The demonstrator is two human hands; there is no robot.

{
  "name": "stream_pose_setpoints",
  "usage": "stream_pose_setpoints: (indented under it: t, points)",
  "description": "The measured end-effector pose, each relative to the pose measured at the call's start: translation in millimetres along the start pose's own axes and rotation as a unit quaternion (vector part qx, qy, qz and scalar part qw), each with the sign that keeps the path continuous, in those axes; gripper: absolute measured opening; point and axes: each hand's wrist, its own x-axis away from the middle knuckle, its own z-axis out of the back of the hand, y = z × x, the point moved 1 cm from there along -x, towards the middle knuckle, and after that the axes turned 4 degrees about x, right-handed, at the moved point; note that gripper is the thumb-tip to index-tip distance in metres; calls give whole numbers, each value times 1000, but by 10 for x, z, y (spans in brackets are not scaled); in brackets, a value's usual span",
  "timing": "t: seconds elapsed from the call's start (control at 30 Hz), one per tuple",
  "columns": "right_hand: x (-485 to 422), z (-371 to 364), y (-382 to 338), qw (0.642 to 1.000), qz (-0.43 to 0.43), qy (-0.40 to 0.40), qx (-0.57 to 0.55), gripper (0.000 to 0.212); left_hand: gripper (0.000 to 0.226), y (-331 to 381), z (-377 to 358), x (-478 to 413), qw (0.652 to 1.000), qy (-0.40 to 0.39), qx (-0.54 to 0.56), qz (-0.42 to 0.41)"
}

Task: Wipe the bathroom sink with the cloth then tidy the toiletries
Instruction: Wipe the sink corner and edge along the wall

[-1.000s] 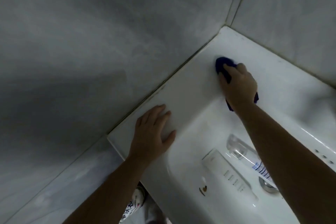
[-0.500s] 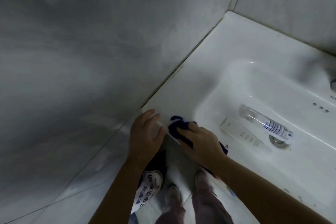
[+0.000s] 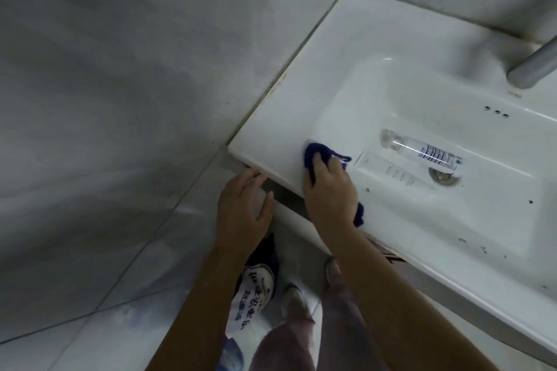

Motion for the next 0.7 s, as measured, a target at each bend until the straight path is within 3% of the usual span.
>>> stream_pose_setpoints:
  t: [0.13,0.23,0.37,0.47,0.6,0.7]
  points:
    - [-79,-174,-295,995,96,34,8,30,44,95,23,23,999,28,-26,-31]
    - [286,103,322,997,35,53,38,28,43,251,-93,-22,999,25,4,-45]
    - [984,603,1476,979,-93,156,91,35,37,677,-531,20,992,-21,43,-114]
    - [1098,649,1611,970,-162,166,76,33,34,1015,-831,151,981,-57,48,-181]
    - [898,470,1301,980,-82,161,77,34,32,1214,-1061,270,972,-60,36,-222]
    - [1191,702,1804,978,-79,175,81,34,34,1396,-1204,310,966,-70,36,-248]
